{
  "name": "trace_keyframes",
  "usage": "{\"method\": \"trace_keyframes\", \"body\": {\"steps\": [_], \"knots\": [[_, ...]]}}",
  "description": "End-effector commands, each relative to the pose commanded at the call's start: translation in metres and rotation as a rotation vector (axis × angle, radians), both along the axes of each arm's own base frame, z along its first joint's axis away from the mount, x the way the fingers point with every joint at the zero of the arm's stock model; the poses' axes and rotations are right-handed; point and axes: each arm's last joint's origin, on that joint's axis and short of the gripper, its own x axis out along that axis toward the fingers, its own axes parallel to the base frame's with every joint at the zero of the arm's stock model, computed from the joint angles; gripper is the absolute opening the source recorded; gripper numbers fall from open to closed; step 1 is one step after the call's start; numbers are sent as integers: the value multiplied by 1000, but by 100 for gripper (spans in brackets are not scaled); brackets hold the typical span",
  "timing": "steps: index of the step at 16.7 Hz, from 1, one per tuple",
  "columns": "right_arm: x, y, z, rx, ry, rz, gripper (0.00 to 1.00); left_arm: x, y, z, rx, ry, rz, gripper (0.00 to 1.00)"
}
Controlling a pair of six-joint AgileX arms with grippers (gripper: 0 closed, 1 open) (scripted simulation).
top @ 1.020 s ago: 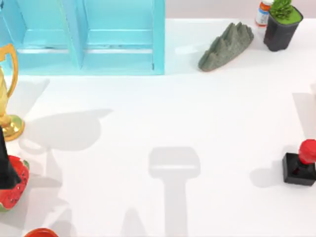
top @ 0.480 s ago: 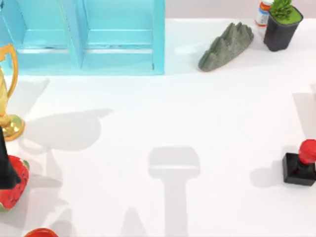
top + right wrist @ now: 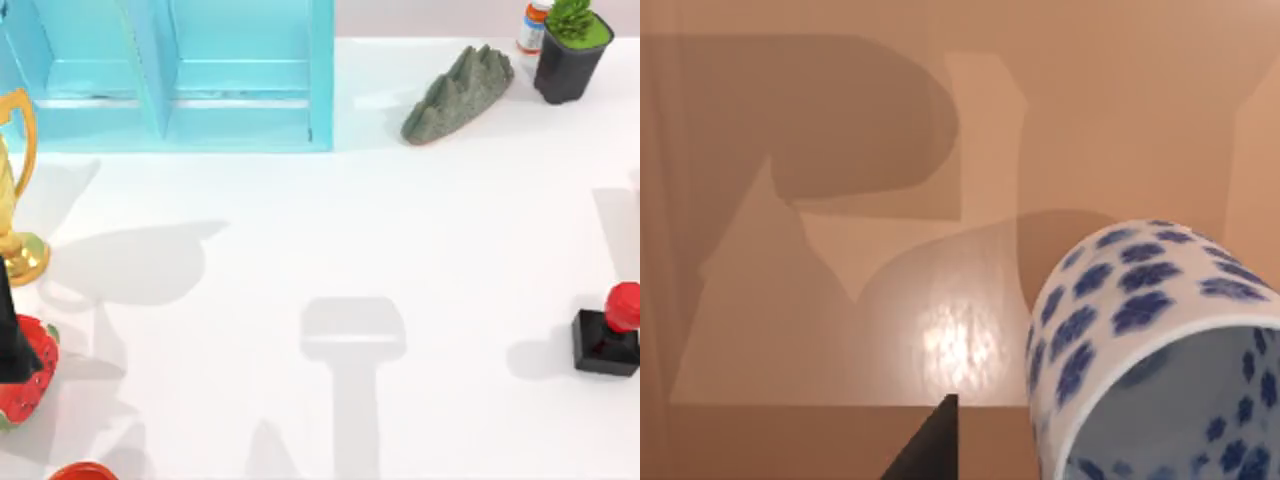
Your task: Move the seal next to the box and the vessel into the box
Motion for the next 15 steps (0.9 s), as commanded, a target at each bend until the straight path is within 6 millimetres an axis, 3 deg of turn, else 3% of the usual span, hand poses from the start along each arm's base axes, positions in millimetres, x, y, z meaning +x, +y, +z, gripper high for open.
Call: {"method": "trace_keyframes", "body": {"steps": [10, 15], "knots": [[0, 0, 1, -1, 0, 0, 100, 0, 0, 0, 0, 0, 0, 100], [21, 13, 30, -20, 0, 36, 100, 0, 0, 0, 0, 0, 0, 100]]}}
